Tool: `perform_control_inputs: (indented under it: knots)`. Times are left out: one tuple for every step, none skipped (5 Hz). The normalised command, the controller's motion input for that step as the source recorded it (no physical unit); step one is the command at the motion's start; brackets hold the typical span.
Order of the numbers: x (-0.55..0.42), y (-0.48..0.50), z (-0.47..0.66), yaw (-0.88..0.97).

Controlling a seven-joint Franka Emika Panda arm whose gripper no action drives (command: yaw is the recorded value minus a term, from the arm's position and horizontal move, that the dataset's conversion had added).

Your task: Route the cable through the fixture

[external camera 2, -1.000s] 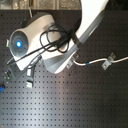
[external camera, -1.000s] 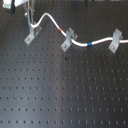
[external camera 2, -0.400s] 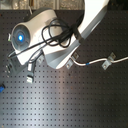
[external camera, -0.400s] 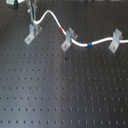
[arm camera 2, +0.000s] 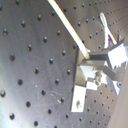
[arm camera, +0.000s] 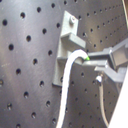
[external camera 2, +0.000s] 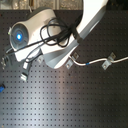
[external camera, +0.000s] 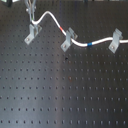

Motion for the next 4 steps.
perform_control_inputs:
  knots:
    - [0.011, 0.004, -0.17, 1.0]
    - [-0.004, 0.014, -0.18, 0.99]
    - [0.097, 0.1, -0.65, 0.82]
    - [0.099, 0.092, -0.63, 0.82]
